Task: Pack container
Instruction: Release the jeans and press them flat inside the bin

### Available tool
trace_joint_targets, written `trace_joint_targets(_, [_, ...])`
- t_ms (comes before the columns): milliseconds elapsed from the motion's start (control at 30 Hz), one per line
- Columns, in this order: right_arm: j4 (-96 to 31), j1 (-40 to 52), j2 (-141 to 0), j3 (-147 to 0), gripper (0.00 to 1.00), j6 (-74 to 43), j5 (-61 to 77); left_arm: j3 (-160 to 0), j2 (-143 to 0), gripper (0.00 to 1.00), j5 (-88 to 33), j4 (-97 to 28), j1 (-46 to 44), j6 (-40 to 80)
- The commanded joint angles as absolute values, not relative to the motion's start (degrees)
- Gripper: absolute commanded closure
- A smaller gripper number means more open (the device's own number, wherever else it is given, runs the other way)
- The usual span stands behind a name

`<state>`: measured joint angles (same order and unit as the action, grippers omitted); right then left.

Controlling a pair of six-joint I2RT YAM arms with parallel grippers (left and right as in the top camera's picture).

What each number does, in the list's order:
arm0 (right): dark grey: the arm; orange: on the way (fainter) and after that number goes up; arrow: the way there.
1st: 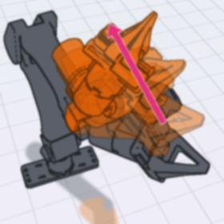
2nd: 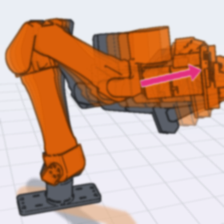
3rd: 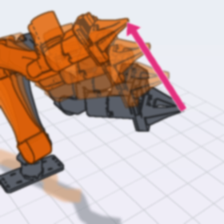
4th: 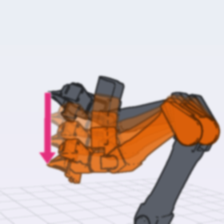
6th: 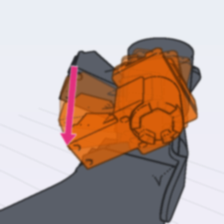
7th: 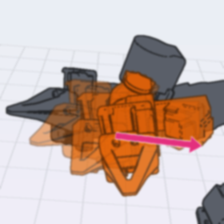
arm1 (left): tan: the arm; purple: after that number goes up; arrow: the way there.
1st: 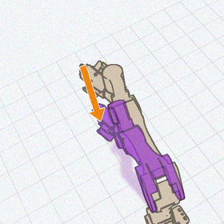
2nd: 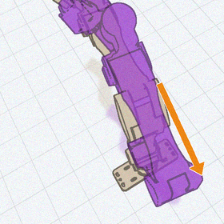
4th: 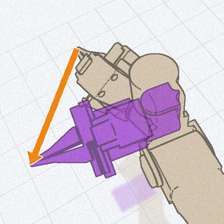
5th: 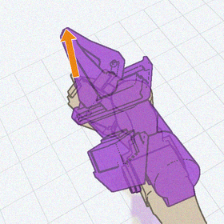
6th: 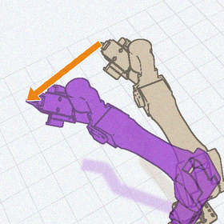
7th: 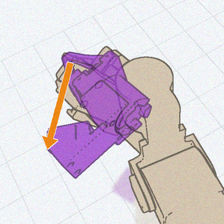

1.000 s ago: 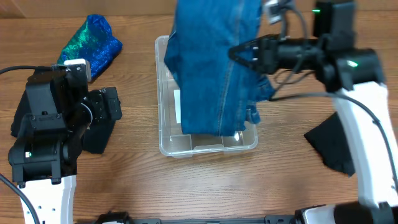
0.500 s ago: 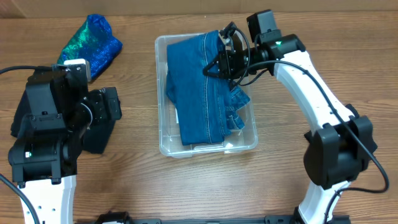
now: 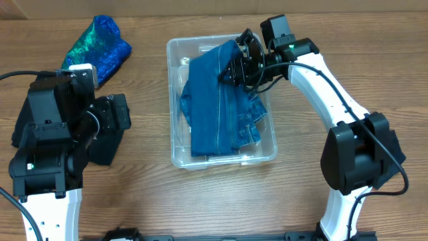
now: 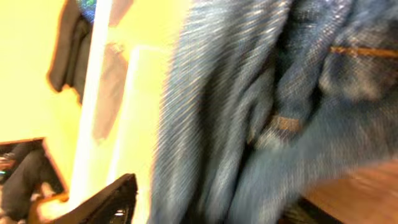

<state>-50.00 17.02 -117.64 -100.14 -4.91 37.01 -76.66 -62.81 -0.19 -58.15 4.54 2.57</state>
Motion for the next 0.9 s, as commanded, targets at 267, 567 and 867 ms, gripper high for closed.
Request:
trace_joint_targets(267, [-52.2,17.5,-113.1,-104.2,0.09,-4.5,11.9,-78.2,-63.0,0.0,0.6,-58.3,4.5,1.2])
trace_joint_targets(567, [-58.8,21.3,-105.9,-107.1,0.92,3.2,6.1,-78.2,-63.0,0.0,0.6,-58.2,4.5,1.2])
trace_joint_targets(867, [-60.6,23.3,-113.4,-101.3,0.96,1.1,6.0,-78.2,-63.0,0.0,0.6,-58.2,4.5,1.2])
